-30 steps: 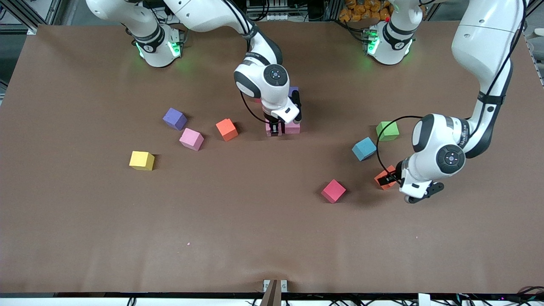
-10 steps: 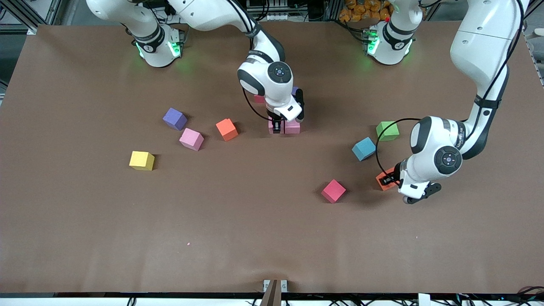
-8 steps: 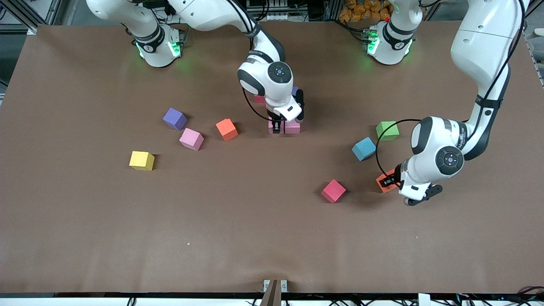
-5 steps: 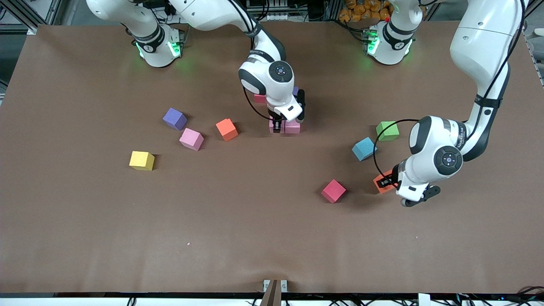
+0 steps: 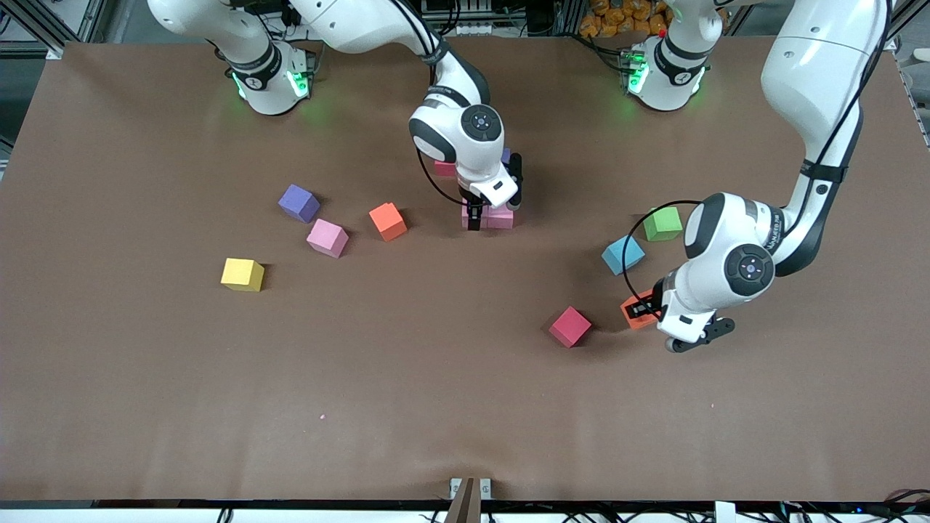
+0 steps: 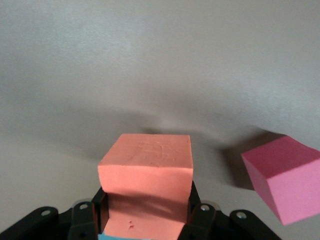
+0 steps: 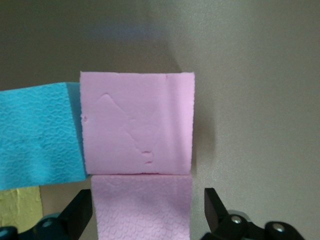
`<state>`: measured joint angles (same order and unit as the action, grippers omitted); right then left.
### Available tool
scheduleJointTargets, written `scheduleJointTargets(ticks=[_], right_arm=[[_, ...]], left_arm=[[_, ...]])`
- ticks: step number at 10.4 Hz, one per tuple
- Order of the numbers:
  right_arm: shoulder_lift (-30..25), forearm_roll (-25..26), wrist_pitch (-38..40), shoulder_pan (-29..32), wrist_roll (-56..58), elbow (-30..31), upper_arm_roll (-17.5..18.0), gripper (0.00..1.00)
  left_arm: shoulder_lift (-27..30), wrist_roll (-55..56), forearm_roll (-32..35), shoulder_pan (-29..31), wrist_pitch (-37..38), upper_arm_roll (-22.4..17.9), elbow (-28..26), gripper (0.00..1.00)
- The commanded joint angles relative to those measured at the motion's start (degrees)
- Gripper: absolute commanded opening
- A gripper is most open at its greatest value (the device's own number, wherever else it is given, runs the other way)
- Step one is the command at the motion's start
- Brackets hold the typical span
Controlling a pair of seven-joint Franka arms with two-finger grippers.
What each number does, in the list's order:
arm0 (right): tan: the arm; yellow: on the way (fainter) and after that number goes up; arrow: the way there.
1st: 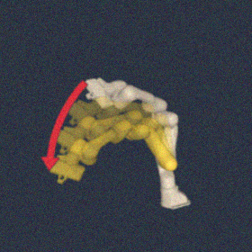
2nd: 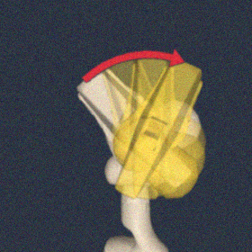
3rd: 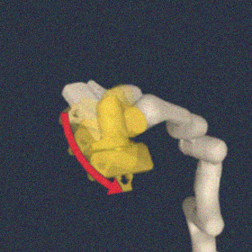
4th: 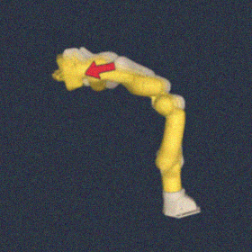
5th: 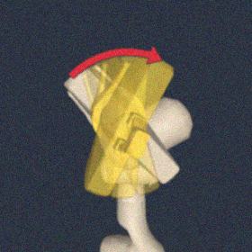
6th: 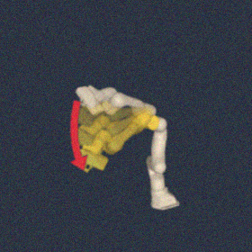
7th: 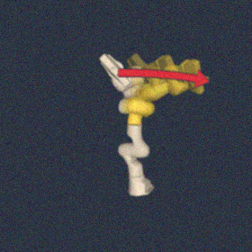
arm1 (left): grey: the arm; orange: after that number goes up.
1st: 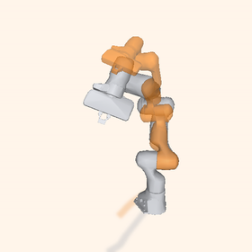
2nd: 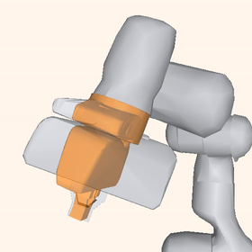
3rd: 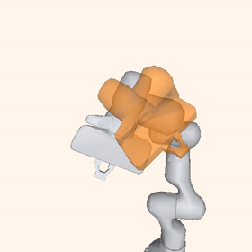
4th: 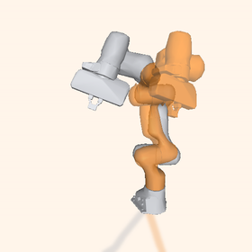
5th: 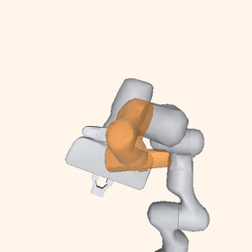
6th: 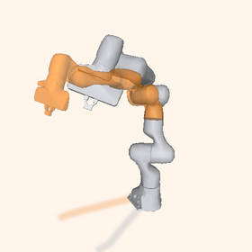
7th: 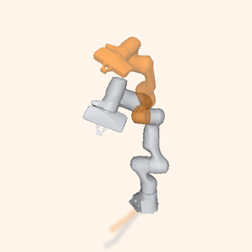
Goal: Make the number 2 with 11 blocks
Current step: 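Release the pink cube with the right gripper while the left gripper grasps orange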
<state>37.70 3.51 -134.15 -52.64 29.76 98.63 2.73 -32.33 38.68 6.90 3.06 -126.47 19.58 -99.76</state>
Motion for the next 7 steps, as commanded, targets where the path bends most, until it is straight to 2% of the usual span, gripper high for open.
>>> scheduleJointTargets(ticks=[1,3,7], right_arm=[[-0.25,0.53,0.91,-0.19,-0.66,-0.81,-0.18,1.0],[-2.09,0.53,3.62,-0.36,-0.75,-0.8,-0.09,1.0],[-4.74,0.36,6.45,-0.45,-0.75,-0.45,-0.01,1.0]], left_arm=[[1.22,2.88,0.92,-1.38,2.1,0.28,0.88,0.42],[2.44,5.87,0.75,-1.65,3.51,0.72,1.06,0.42],[3.5,22.36,0.57,-1.56,5.62,5.98,1.06,0.41]])
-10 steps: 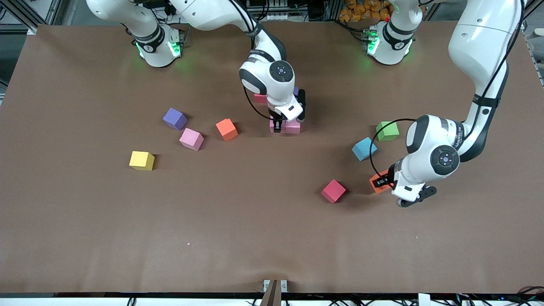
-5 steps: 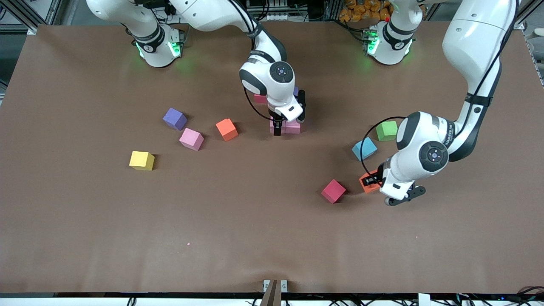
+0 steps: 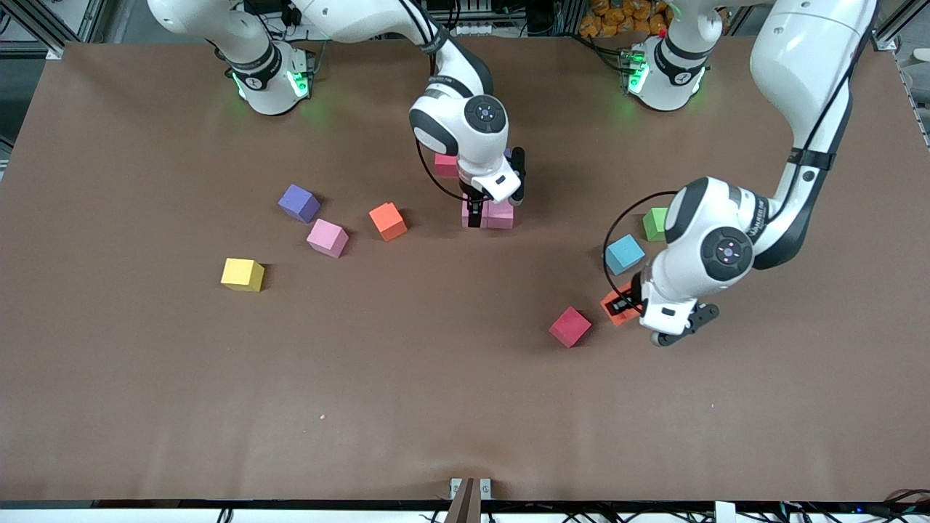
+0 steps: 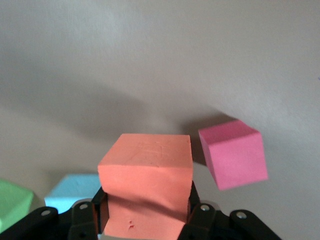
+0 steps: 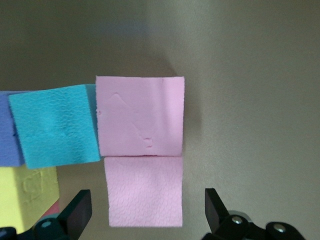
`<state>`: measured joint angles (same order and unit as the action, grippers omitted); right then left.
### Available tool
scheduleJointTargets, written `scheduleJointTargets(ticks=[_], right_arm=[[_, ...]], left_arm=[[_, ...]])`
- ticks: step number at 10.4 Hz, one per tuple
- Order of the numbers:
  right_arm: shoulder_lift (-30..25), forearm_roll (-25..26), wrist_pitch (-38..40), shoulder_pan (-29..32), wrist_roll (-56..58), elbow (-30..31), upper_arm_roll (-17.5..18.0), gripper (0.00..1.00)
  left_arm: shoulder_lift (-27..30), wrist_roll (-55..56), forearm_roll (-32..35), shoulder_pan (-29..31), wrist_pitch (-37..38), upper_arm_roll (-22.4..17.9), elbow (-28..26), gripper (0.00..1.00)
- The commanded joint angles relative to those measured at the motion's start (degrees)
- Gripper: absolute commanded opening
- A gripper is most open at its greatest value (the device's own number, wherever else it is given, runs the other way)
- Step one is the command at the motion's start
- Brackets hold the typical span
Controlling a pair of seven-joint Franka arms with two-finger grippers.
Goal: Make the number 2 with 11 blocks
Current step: 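Carry the orange cube with the left gripper while the right gripper reaches it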
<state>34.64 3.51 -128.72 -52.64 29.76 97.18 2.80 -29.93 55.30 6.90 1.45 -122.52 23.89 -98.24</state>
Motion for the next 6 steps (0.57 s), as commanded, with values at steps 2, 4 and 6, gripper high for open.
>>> scheduleJointTargets(ticks=[2,4,6], right_arm=[[-2.99,0.18,1.98,0.17,-0.75,1.08,0.01,1.0],[-4.49,-0.08,5.3,2.0,-1.37,1.08,-0.07,1.0],[-6.07,-0.08,8.65,5.78,-2.94,1.34,-0.16,1.0]], left_arm=[[1.1,17.14,0.57,-0.04,2.98,4.31,-0.64,0.41],[1.1,28.57,0.57,0.13,5.88,7.21,-0.73,0.34],[1.02,35.02,0.57,0.04,6.24,9.06,-1.25,0.33]])
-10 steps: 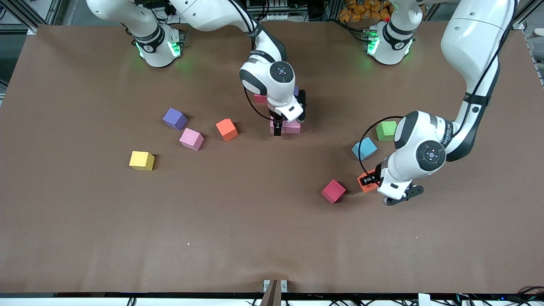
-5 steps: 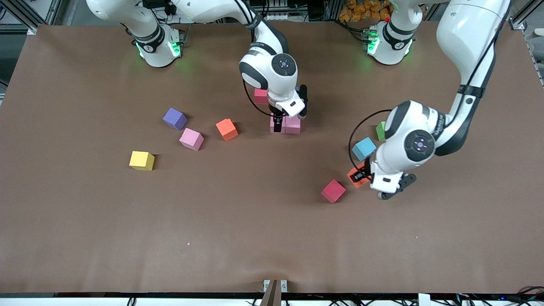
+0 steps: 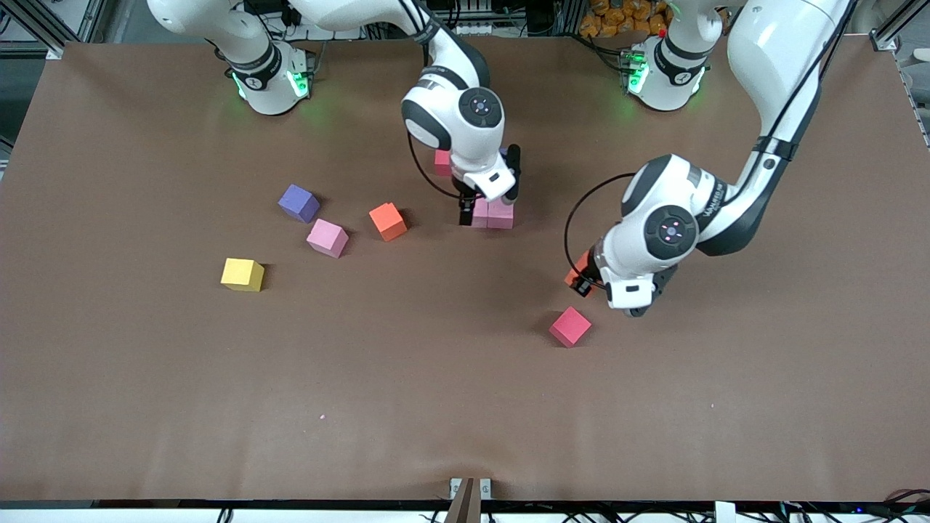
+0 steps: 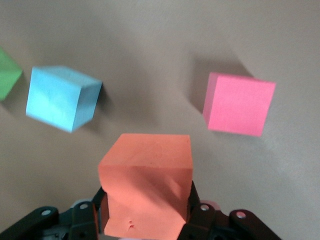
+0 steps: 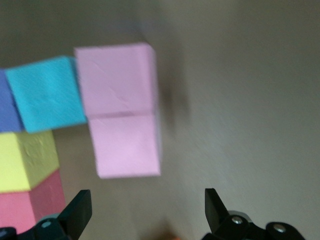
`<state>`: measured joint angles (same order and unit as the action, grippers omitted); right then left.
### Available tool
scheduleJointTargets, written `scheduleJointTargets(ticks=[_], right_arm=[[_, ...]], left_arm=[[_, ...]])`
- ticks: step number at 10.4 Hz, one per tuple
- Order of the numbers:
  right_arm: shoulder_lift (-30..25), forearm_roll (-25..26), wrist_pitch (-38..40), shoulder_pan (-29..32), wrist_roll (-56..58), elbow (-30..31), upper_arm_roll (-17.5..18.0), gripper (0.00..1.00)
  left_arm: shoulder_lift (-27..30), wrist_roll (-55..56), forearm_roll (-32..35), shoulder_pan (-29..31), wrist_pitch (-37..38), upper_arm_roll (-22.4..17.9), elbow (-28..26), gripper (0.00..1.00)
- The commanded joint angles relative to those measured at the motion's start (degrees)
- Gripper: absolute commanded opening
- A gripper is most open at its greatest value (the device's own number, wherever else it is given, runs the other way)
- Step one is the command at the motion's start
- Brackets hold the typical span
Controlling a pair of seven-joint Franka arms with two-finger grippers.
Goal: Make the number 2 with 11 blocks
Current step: 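Carry the orange cube with the left gripper while the right gripper reaches it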
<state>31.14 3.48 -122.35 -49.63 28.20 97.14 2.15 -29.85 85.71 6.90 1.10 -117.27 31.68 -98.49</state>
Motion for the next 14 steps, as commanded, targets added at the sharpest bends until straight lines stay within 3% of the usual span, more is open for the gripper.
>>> scheduleJointTargets(ticks=[1,7,10,14], right_arm=[[-3.62,-0.05,2.9,4.35,-3.75,2.87,0.48,1.0],[-8.28,0.04,0.46,8.76,-27.47,12.97,0.22,1.0],[-11.79,0.04,-8.92,11.13,-29.78,23.24,0.22,1.0],[-11.72,0.04,-11.94,10.17,-36.38,26.34,0.31,1.0]], left_arm=[[0.67,8.21,0.57,0.22,0.99,1.97,-1.17,0.33],[-0.74,30.27,-2.77,-6.8,-0.68,3.74,-0.12,0.26],[-0.73,36.18,-5.14,-9.97,-2.34,4.0,-0.3,0.26],[-2.84,43.75,-5.76,-14.02,-9.99,4.0,-0.38,0.27]])
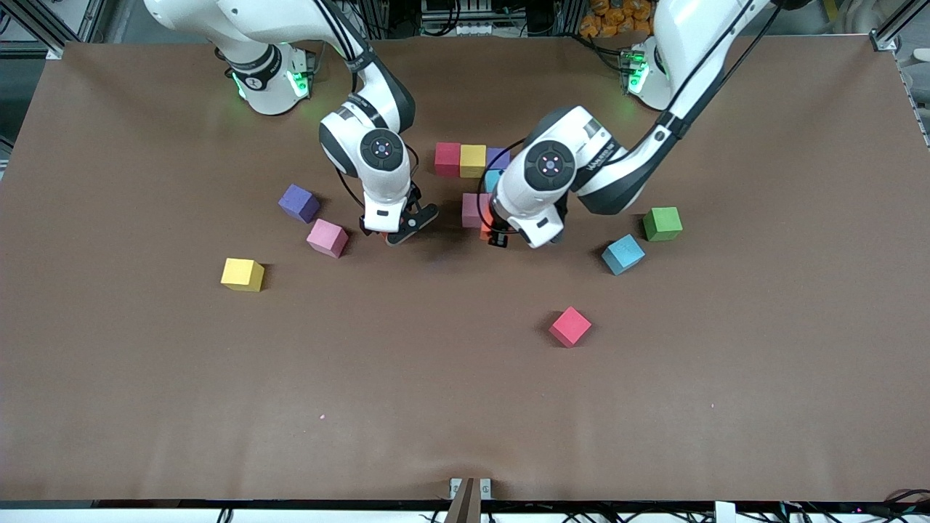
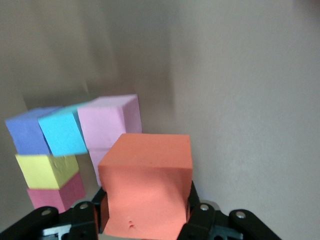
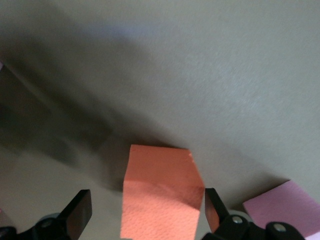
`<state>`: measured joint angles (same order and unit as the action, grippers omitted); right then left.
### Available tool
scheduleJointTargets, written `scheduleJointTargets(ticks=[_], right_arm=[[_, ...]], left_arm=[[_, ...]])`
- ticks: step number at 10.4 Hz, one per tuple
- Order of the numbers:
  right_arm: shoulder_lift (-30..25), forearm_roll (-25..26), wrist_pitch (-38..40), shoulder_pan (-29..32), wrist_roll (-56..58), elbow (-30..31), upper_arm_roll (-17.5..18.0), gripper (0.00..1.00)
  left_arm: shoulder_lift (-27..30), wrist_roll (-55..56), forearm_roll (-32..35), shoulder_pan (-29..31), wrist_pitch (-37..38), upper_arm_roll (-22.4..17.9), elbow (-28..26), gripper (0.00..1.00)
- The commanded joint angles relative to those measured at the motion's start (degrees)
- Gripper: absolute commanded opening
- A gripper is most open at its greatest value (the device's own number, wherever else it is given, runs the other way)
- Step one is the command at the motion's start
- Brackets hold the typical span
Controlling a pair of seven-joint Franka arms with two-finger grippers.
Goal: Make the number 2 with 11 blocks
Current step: 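Carry the orange cube with the left gripper while the right gripper reaches it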
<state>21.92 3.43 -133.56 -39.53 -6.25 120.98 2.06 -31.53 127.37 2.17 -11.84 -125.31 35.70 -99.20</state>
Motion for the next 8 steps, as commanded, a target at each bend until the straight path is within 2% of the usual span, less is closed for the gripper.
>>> scheduleJointTargets(ticks=[1,5,6,7,8], right_arm=[[-2.5,0.09,-1.08,0.07,-1.92,3.29,0.4,1.0],[-1.8,0.0,-6.54,0.6,-2.36,6.2,0.48,1.0],[-1.71,0.0,-7.15,0.68,-2.36,6.2,0.48,0.88],[-1.71,0.0,-7.15,0.77,-2.36,6.2,0.48,0.57],[-1.97,0.0,-7.15,1.03,-2.28,6.11,0.48,0.34]], left_arm=[[-1.95,3.48,-1.03,-1.77,-3.17,-0.02,0.41,0.26],[-2.4,6.57,-1.03,-3.8,-3.89,-0.1,0.5,0.26],[-2.4,7.7,-0.94,-4.06,-4.06,-0.1,0.5,0.26],[-2.4,8.5,-0.94,-4.15,-4.76,-0.1,0.5,0.26],[-2.4,9.72,-1.03,-5.02,-5.29,-0.19,0.5,0.26]])
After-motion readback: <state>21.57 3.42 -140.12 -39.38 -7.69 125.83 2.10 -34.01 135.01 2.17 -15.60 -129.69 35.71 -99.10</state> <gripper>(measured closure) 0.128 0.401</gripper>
